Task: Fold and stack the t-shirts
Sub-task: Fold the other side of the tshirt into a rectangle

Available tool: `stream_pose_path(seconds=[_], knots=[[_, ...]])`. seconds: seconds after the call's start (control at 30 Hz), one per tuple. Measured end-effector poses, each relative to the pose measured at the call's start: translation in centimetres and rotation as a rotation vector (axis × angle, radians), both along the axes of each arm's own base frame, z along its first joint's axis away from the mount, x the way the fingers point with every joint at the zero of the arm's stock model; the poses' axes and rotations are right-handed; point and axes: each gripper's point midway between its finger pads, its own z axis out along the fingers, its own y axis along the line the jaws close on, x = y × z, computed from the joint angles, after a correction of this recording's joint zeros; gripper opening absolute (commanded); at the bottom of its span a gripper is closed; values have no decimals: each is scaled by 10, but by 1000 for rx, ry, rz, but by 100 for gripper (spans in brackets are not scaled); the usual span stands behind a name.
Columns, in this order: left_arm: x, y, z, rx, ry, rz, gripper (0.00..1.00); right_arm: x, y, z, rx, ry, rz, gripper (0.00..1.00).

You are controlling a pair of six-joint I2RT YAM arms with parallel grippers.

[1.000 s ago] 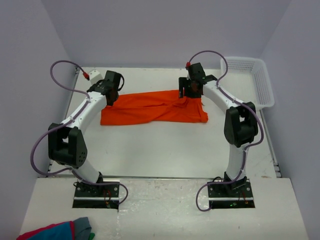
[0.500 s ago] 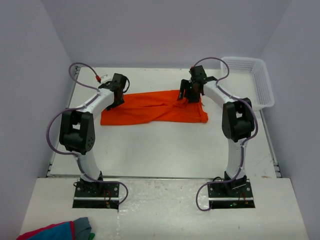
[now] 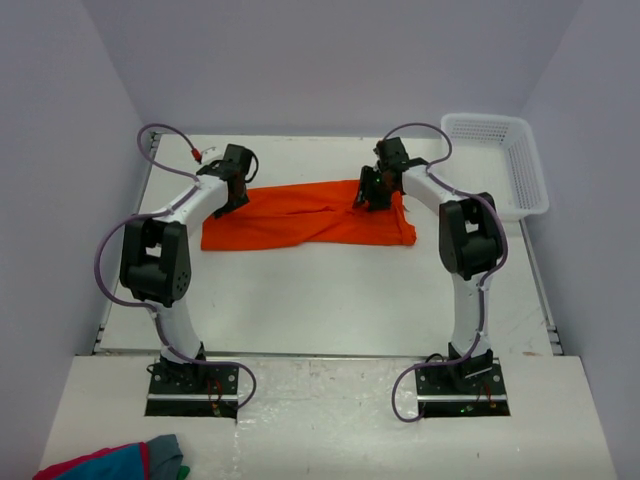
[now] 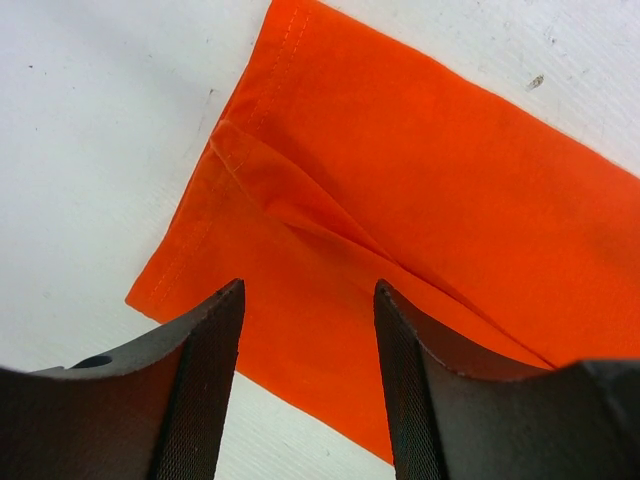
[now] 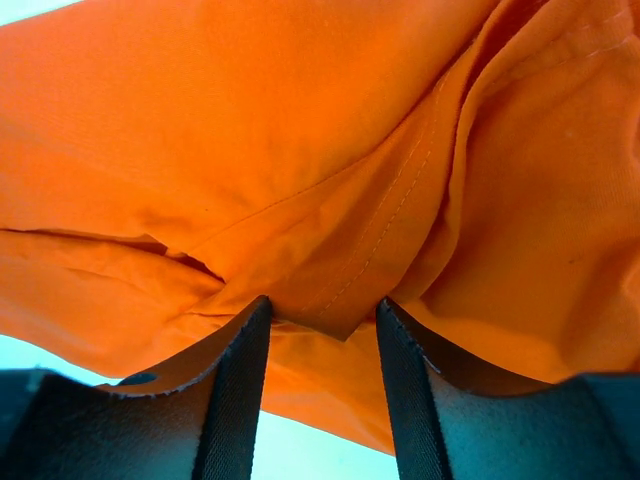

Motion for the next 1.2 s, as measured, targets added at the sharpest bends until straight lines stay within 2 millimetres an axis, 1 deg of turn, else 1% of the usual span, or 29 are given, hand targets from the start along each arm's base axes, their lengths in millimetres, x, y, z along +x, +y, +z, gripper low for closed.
stream_pose_path(seconds=[0.07, 0.1, 0.17, 0.23, 0.27, 0.33, 0.37, 0.47, 0.6, 0.7, 0.77, 0.9, 0.97, 1.0, 1.03, 1.07, 1.13, 1.17, 1.2], knots=[[0, 1, 0, 0, 0, 2, 56, 0, 1, -1, 7, 3, 4, 44], [0, 1, 0, 0, 0, 2, 56, 0, 2, -1, 12, 4, 5, 40], [0, 2, 0, 0, -1, 5, 56, 0, 4, 0, 21, 2, 7, 38], [0, 3, 0, 0, 0, 6, 55, 1, 6, 2, 31, -5, 11, 33], [0, 3, 0, 0, -1, 7, 55, 1, 8, 2, 36, -7, 15, 27], [1, 3, 0, 0, -1, 7, 55, 1, 11, 3, 44, -9, 20, 19], [1, 3, 0, -1, -2, 7, 55, 1, 11, 3, 47, -9, 23, 10], [1, 3, 0, -1, -5, 7, 55, 0, 13, 3, 51, -9, 28, 3], [2, 3, -1, -1, -4, 7, 55, -2, 19, 5, 65, -11, 49, 1], [2, 3, -3, -1, -3, 7, 55, 0, 23, 10, 67, -21, 65, 0], [2, 3, -4, 1, -1, 6, 55, 7, 28, 21, 73, -46, 79, 0], [1, 3, -7, 2, 6, 5, 55, 35, 44, 47, 103, -126, 119, 1], [1, 3, -8, 5, 11, 1, 55, 46, 51, 56, 121, -154, 147, 29], [1, 3, -8, 6, 12, 0, 55, 51, 55, 57, 130, -159, 163, 43], [1, 3, -9, 6, 13, -1, 55, 59, 61, 59, 141, -176, 190, 67], [1, 3, -9, 5, 14, -5, 55, 69, 65, 60, 146, -196, 206, 82], [2, 0, -10, -5, 15, -14, 54, 90, 72, 53, 135, -244, 243, 96], [3, -2, -10, -13, 16, -24, 54, 95, 72, 46, 123, -254, 256, 99], [3, -4, -10, -17, 15, -32, 54, 94, 70, 38, 108, -249, 268, 99]])
